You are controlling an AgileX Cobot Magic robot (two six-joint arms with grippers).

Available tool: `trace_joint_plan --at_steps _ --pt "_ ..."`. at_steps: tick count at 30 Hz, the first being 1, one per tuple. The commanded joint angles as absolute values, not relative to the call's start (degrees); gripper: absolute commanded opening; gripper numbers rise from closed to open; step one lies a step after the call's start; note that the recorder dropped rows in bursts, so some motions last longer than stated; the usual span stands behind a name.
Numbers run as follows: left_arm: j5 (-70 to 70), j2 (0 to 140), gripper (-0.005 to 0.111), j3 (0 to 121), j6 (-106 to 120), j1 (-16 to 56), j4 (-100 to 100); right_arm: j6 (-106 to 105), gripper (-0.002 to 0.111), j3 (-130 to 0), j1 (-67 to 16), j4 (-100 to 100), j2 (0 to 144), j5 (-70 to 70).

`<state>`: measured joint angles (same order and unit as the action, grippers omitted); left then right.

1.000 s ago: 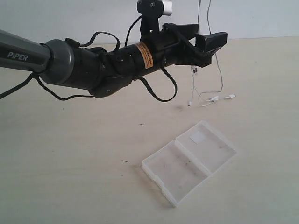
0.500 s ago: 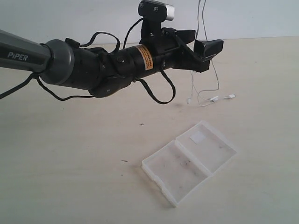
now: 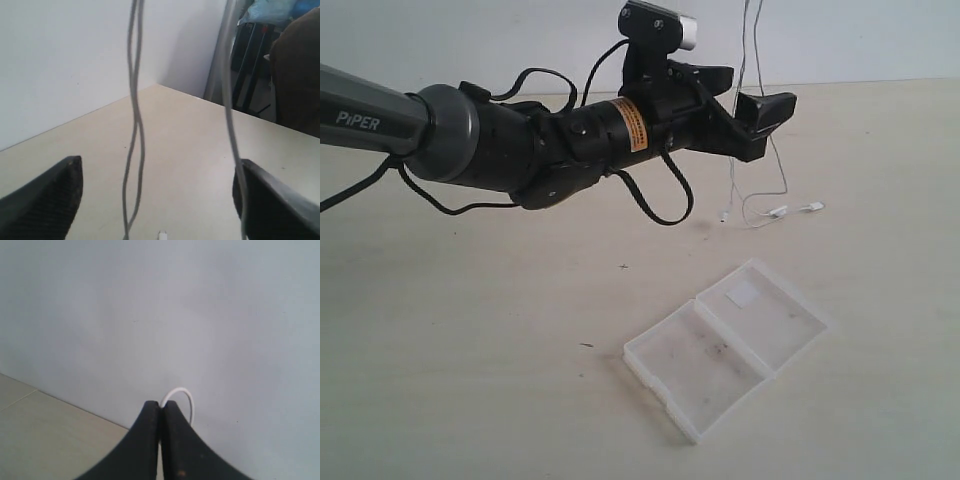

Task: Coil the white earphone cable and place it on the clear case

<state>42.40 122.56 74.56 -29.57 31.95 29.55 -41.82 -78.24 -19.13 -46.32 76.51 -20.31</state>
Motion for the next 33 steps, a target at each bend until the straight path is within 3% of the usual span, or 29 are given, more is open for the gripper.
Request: trace_joint_plan --at_steps 1,2,3,4,6,17,33 --pt "42.1 122.5 0.065 74.8 -28.5 31.9 29.1 -42.3 0.0 -78.7 -19.0 -46.0 76.0 -20.0" --pt "42.1 122.5 0.048 74.8 -28.5 31.9 29.1 -42.3 0.0 -78.7 -19.0 -46.0 76.0 -20.0" --pt "42.1 122.5 0.039 74.8 -28.5 31.9 29.1 -42.3 0.0 -78.7 -19.0 -46.0 76.0 -20.0" --pt "42.1 122.5 0.02 74.8 -28.5 31.9 29.1 -42.3 0.0 -78.7 -19.0 -46.0 76.0 -20.0" --pt "42.2 122.5 0.0 74.8 -26.1 31.9 29.2 -42.3 0.0 -78.7 -19.0 -46.0 76.0 -20.0" --pt "41.6 120.7 0.0 74.8 -25.6 31.9 29.4 -41.8 0.0 -78.6 -18.9 -40.0 74.3 -21.0" --pt "34.6 117.3 0.0 74.6 -25.6 31.2 29.4 -41.8 0.0 -68.9 -11.1 -38.7 67.6 -15.2"
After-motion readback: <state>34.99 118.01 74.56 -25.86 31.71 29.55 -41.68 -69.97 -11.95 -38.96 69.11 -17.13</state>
